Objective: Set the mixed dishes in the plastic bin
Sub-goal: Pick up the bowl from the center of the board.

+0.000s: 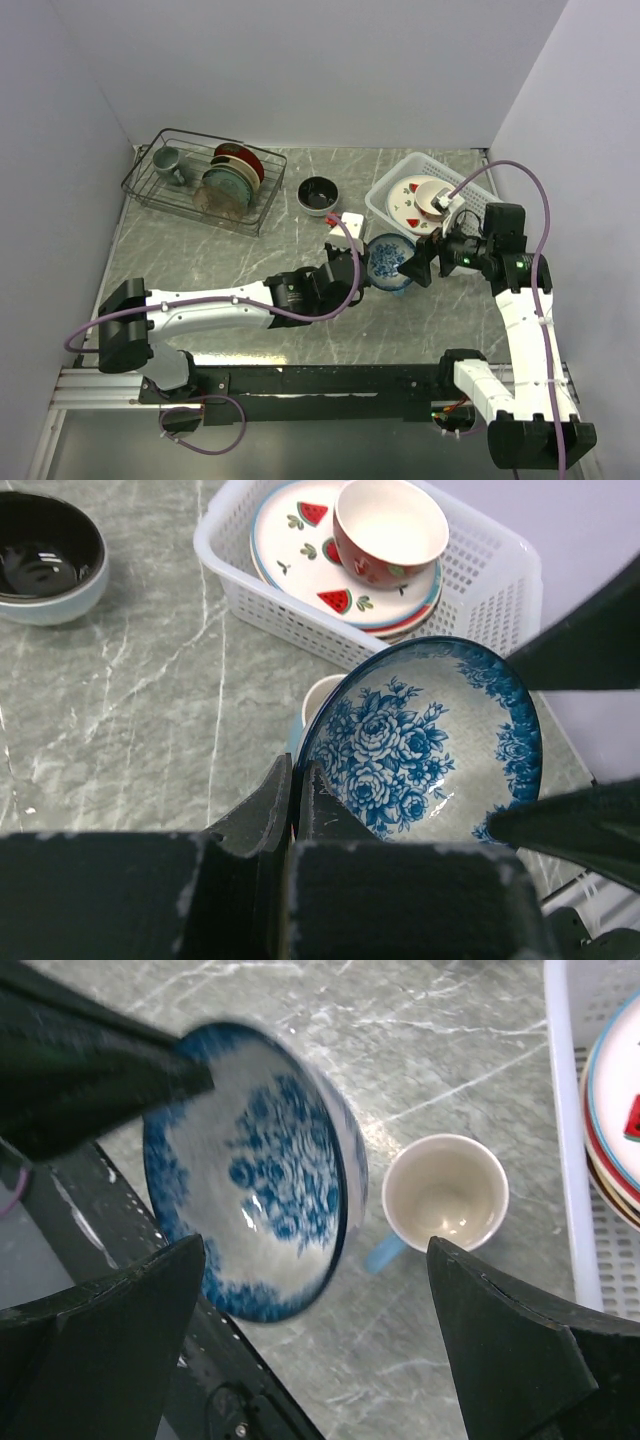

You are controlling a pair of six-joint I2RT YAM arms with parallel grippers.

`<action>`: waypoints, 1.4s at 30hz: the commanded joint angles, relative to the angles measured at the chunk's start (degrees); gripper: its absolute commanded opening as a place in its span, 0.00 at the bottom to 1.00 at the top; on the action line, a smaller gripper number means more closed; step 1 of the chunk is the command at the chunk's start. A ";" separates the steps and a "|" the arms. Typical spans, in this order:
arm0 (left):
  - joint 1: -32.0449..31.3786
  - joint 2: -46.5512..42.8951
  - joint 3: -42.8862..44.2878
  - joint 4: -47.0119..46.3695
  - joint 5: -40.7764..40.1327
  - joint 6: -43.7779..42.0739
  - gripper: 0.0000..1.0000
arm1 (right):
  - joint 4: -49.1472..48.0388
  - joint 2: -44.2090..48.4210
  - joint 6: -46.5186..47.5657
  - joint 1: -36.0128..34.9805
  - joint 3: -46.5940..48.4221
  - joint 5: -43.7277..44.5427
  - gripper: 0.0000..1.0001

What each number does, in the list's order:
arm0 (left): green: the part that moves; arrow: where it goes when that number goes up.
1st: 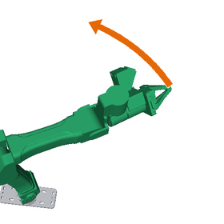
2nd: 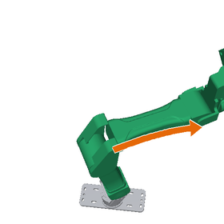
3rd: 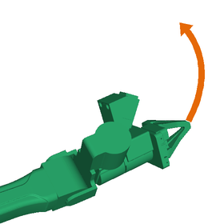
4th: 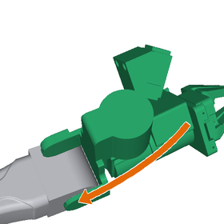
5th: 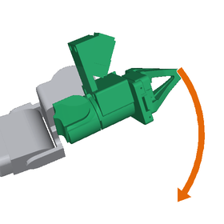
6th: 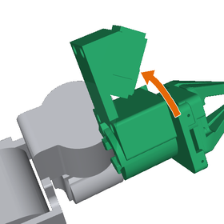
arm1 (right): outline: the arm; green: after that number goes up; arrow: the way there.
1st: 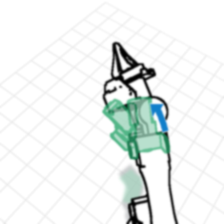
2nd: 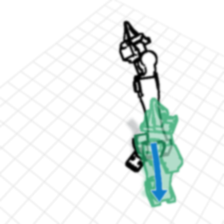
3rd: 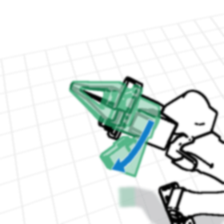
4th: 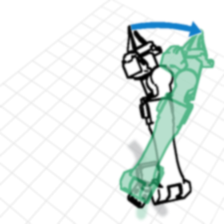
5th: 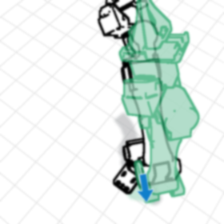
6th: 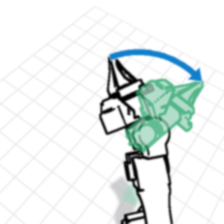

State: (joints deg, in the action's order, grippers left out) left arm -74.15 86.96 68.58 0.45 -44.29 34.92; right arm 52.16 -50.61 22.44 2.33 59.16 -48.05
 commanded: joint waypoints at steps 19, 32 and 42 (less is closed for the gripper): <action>-1.96 0.58 4.11 -6.42 -4.66 8.41 0.01 | -13.49 -2.47 -12.95 -7.60 0.52 15.08 0.31; -0.65 -10.03 -6.95 -12.49 12.11 -1.95 0.85 | -15.41 -3.44 -12.24 -2.60 2.63 13.08 0.00; 10.94 -26.92 -16.28 -2.31 20.11 -6.17 0.99 | -21.92 -5.82 -15.84 5.32 2.90 11.57 0.00</action>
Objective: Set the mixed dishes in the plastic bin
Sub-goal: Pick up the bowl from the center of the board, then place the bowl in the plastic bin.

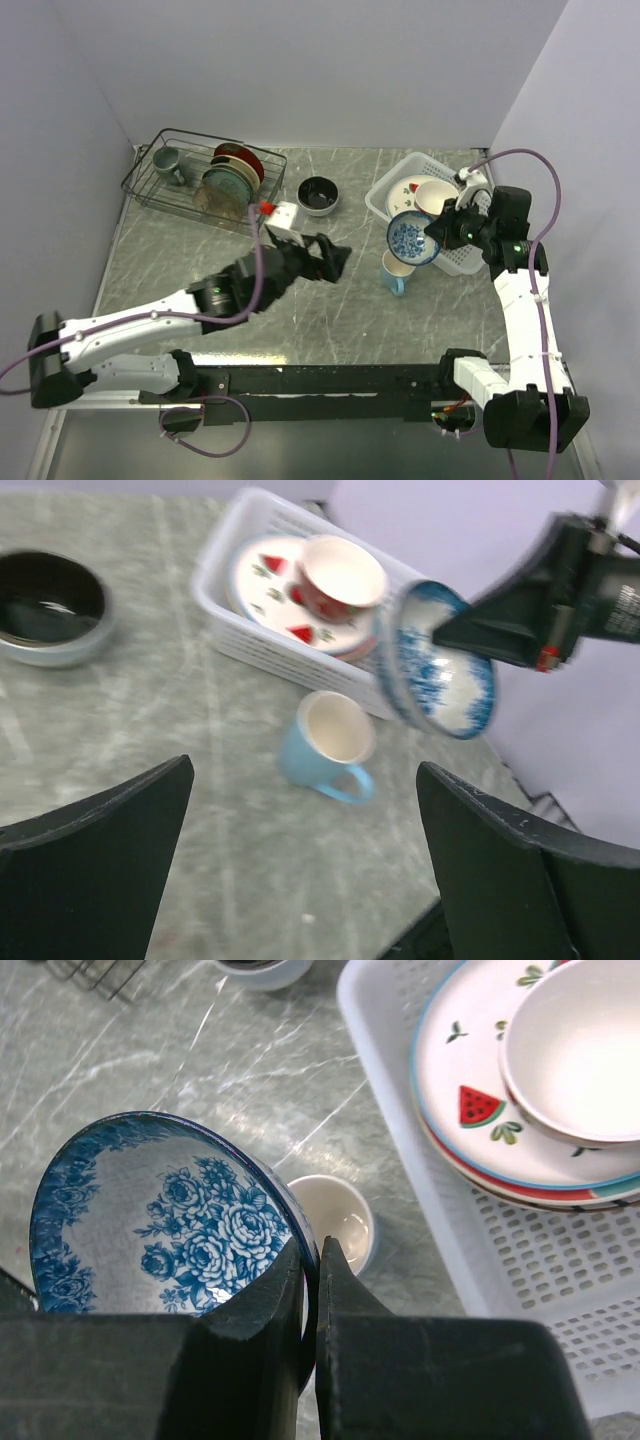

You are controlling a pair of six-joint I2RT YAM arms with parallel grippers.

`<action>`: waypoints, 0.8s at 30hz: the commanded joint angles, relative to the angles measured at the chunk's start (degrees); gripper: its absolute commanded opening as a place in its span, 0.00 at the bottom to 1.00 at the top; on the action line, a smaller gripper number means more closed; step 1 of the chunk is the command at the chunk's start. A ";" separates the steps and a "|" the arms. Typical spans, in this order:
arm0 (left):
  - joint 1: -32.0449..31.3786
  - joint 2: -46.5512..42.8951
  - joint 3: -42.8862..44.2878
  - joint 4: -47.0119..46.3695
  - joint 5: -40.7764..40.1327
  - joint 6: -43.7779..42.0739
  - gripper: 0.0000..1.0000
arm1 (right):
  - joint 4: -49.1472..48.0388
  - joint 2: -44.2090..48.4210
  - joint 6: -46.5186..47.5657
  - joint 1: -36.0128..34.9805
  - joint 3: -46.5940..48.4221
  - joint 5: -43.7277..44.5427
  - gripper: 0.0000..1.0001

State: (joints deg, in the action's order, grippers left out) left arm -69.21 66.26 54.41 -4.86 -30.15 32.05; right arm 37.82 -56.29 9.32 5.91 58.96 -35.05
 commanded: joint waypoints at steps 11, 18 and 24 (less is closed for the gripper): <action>25.78 -9.84 -2.90 18.13 11.53 -17.27 0.99 | -15.32 -3.56 -6.69 4.72 3.53 2.87 0.00; 27.55 -8.60 -4.93 19.01 4.94 -21.42 0.99 | -18.92 -6.28 -10.97 5.86 4.76 9.55 0.00; 27.64 -10.18 -6.86 19.81 1.24 -22.47 0.99 | -22.97 -8.83 -14.41 6.13 5.29 14.29 0.00</action>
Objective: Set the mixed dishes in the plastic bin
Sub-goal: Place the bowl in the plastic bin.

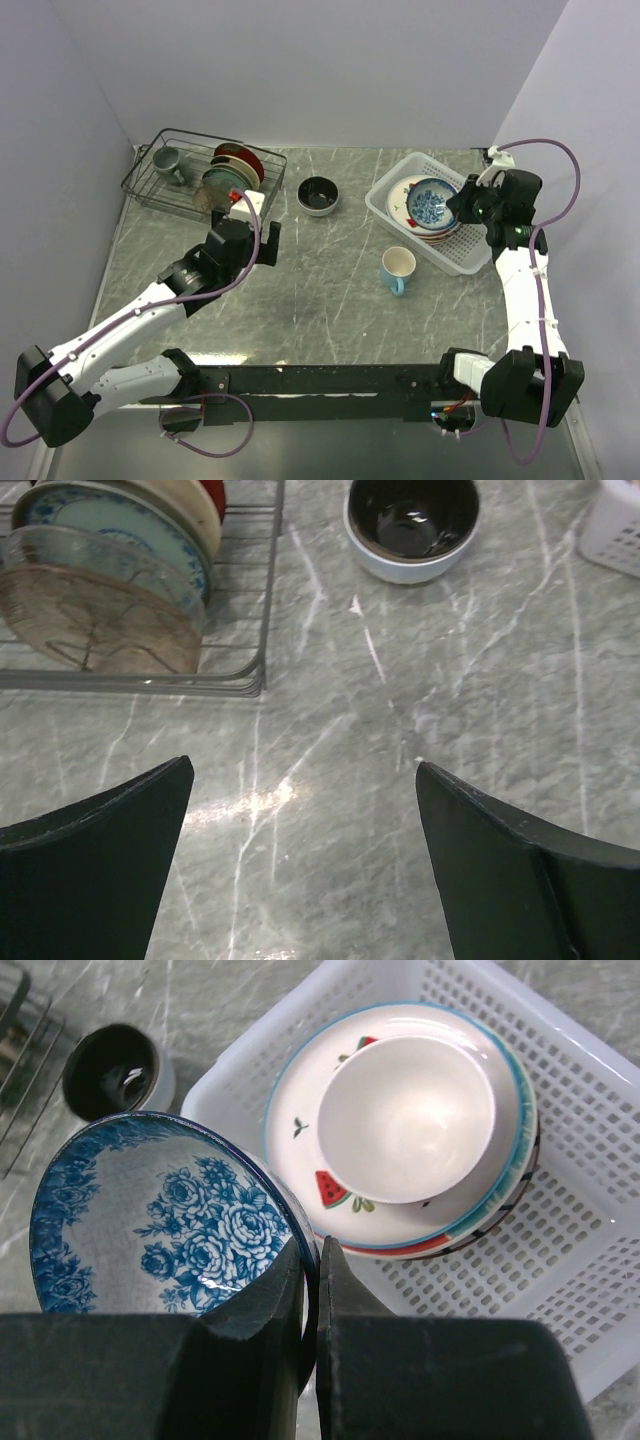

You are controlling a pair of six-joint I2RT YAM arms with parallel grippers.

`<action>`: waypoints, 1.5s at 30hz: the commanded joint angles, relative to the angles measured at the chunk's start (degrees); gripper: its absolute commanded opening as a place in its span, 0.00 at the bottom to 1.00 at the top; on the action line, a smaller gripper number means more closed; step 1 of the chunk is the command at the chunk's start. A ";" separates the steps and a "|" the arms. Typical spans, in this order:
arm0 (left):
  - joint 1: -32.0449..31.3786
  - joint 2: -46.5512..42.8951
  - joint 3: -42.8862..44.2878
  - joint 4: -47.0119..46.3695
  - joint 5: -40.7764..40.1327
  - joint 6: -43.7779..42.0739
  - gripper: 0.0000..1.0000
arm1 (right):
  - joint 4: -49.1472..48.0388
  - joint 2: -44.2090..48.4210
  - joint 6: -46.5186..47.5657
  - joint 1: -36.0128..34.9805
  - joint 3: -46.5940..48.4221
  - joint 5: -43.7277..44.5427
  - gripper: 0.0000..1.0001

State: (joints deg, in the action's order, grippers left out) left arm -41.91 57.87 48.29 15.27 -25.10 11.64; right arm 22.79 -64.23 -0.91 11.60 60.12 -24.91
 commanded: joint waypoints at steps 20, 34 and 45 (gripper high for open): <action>0.34 -2.49 -0.92 -0.41 -4.69 -3.11 0.99 | -10.75 -16.19 -6.13 0.80 11.25 11.46 0.01; 0.34 -2.41 -1.09 -0.41 -4.69 -3.64 0.99 | -5.74 -27.79 -4.10 0.80 18.45 12.42 0.07; 0.34 -2.14 -1.01 -0.41 -4.52 -3.73 0.99 | -4.42 -29.64 -2.17 0.89 18.98 12.43 0.36</action>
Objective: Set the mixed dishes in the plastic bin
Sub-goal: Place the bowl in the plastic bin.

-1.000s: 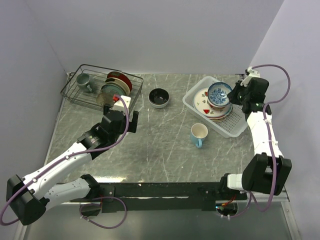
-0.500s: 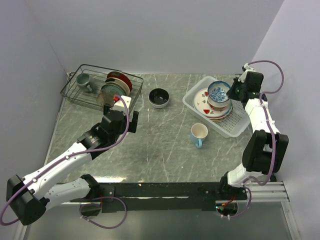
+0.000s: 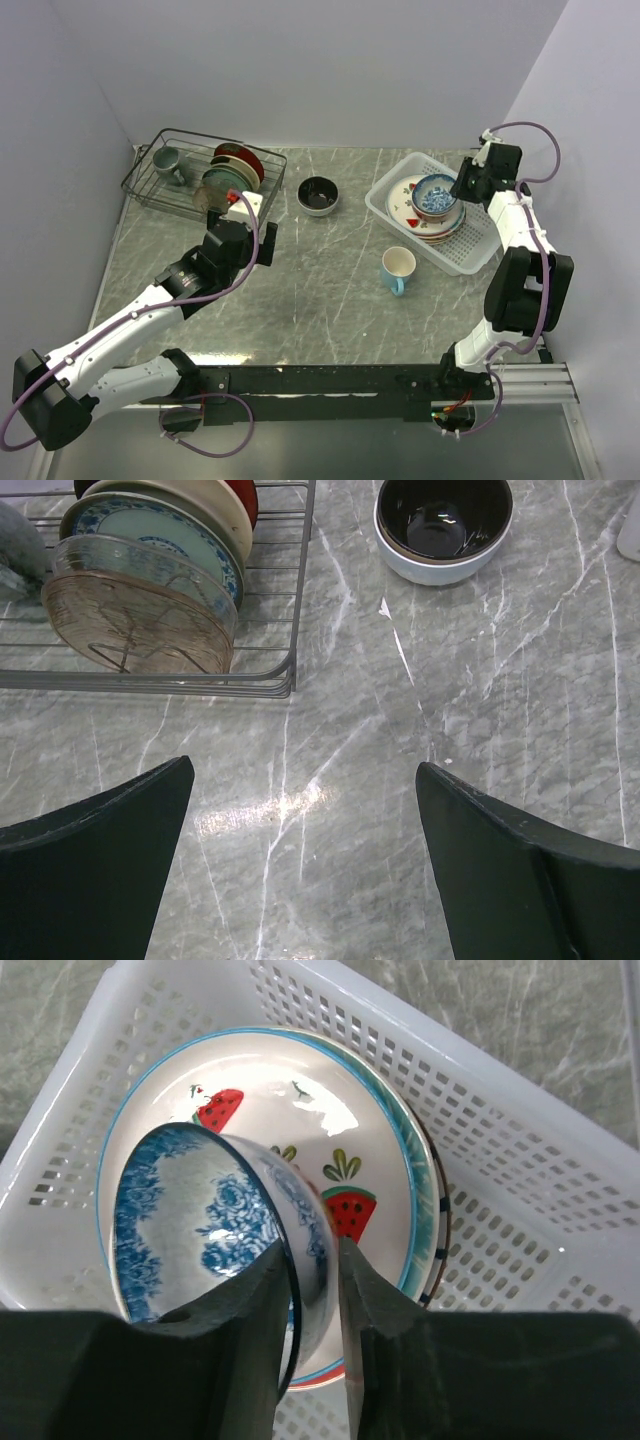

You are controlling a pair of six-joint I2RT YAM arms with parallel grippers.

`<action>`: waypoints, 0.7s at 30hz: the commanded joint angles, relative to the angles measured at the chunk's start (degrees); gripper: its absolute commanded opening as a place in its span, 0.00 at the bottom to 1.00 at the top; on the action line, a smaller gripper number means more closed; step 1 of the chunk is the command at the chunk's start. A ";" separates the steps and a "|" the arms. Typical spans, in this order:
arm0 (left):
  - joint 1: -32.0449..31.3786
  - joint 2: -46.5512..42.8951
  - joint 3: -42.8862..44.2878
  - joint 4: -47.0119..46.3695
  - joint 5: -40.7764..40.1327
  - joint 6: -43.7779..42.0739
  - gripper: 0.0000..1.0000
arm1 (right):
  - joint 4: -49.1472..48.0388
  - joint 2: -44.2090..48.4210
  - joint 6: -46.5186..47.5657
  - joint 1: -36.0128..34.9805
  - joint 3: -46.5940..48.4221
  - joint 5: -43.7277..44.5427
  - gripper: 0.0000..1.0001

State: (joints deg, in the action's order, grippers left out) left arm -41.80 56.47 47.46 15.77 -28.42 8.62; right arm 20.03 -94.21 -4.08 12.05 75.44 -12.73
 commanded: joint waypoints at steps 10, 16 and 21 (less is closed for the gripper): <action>0.49 -0.74 -0.27 -1.09 -0.06 -0.54 0.99 | -1.57 5.70 3.37 0.43 3.40 -2.56 0.65; 1.98 -0.83 -0.18 -1.44 2.75 -0.01 0.99 | -2.27 14.40 7.84 0.34 -1.69 -7.47 0.95; 4.53 -0.92 -0.09 -1.71 8.02 0.87 0.99 | -5.35 25.19 10.40 0.60 -10.74 -13.28 1.00</action>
State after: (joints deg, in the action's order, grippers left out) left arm -39.20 56.47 47.46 15.77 -25.39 8.69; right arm 18.28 -76.62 2.94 12.16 69.47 -20.78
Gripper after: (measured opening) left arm 0.993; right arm 0.996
